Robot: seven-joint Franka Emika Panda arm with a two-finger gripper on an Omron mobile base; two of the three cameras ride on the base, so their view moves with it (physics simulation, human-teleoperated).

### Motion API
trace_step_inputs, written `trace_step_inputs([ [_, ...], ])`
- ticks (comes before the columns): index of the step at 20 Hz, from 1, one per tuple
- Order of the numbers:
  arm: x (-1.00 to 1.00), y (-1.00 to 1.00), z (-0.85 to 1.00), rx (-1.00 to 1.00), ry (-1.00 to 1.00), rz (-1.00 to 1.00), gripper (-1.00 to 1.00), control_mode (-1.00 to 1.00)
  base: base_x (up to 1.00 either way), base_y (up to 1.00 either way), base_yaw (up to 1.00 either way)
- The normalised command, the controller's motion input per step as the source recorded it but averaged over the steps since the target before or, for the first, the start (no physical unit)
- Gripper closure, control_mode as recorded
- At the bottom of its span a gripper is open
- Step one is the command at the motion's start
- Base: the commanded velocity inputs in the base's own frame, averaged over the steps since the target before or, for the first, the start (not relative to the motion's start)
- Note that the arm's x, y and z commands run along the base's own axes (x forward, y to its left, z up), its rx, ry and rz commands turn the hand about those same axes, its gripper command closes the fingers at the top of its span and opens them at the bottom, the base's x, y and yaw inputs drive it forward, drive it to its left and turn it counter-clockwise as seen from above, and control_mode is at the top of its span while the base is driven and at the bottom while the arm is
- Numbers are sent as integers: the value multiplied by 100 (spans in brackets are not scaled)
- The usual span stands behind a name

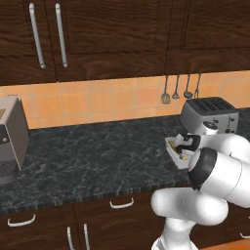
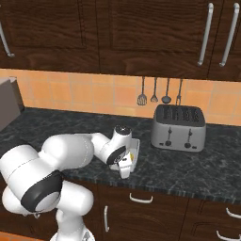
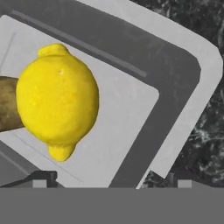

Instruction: Take the meat container that has the shrimp and place it on the second highest rack of the freezer. Then take the vegetable container that has the potato and lemon and place it on the highest rack of the freezer.

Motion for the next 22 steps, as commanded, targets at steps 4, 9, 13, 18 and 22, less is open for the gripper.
trace_step_inputs([
  [4, 0, 0, 0, 0, 0, 0, -100, -100, 0, 0, 0],
  [9, 0, 0, 0, 0, 0, 0, 100, -100, 0, 0, 0],
  [13, 0, 0, 0, 0, 0, 0, 100, -100, 0, 0, 0],
  [18, -7, -2, 4, 0, -2, 0, 100, -100, 0, 0, 0],
  [22, -31, 7, 72, 0, 0, 0, 100, -100, 0, 0, 0],
])
